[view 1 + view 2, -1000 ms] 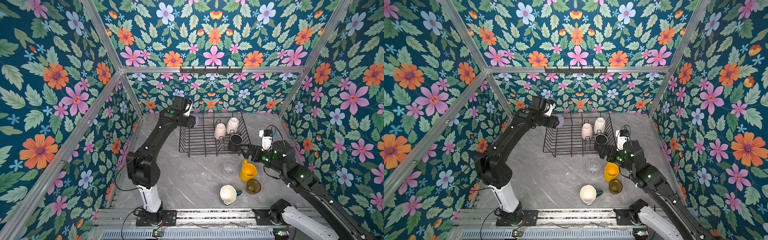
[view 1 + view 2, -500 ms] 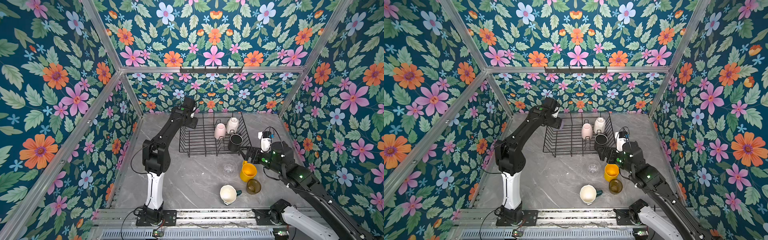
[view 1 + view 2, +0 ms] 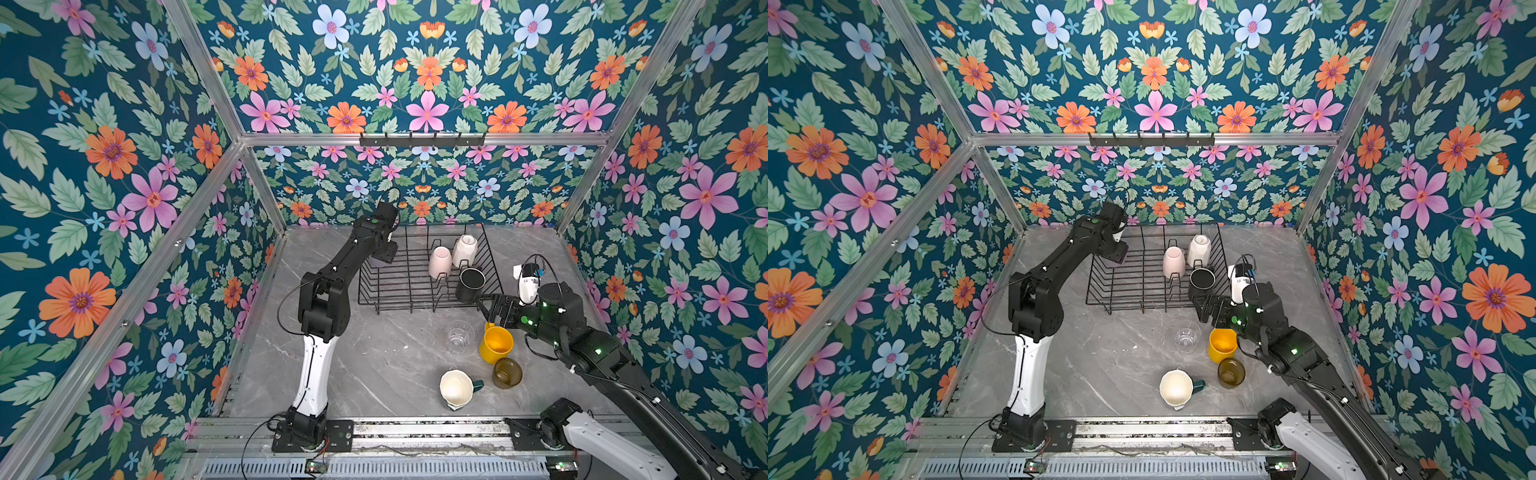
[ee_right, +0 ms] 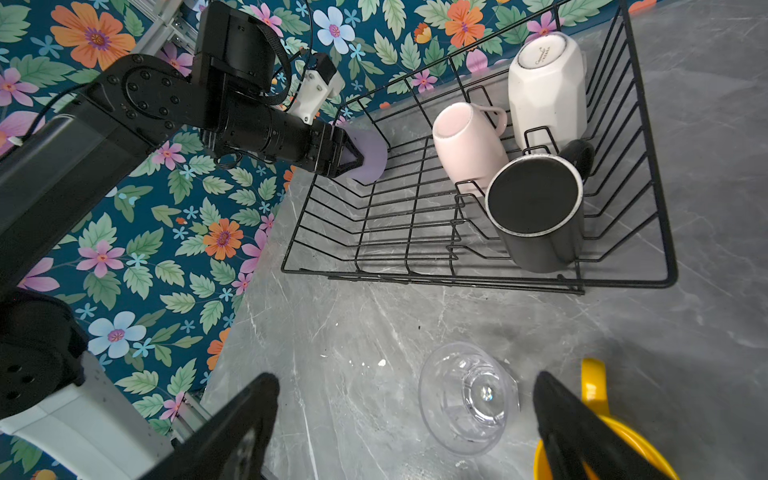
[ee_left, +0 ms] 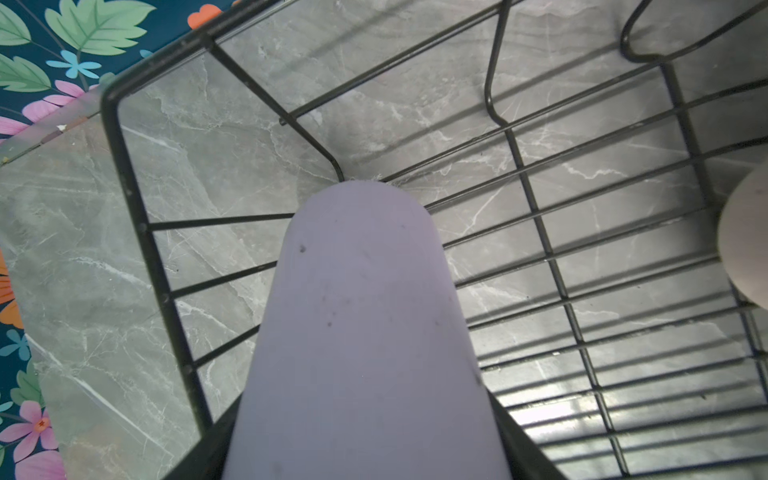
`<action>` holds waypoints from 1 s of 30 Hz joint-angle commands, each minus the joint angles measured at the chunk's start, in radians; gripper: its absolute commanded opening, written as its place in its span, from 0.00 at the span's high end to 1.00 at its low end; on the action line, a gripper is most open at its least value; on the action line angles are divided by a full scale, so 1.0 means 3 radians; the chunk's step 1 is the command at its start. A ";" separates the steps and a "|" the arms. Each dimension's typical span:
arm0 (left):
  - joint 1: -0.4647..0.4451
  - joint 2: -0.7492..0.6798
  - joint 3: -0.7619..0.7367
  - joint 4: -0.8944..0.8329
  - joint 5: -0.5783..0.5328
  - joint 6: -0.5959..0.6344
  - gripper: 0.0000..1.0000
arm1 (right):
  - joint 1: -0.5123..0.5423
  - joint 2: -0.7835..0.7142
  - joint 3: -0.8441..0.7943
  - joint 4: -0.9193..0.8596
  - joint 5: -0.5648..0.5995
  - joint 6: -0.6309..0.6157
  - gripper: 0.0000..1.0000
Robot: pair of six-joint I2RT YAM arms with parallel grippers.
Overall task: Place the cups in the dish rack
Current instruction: 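Lower the lilac cup upside down into the rack with the left gripper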
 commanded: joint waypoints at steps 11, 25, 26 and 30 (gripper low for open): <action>0.0008 0.0177 0.0084 -0.0016 -0.0015 0.0042 0.71 | -0.0003 0.0020 -0.0003 0.0076 -0.0004 -0.0022 0.05; 0.0025 0.0204 0.0058 0.0053 0.0160 0.0002 0.79 | -0.0003 0.0011 -0.0012 0.0078 -0.0004 -0.0011 0.05; 0.0024 0.0183 0.0050 0.0051 0.0172 -0.0008 0.85 | -0.0005 0.0011 -0.0012 0.0077 -0.0004 -0.0012 0.05; 0.0025 0.0073 0.0009 0.0087 0.0223 -0.0019 0.90 | -0.0007 0.0011 -0.0012 0.0077 -0.0003 -0.0013 0.05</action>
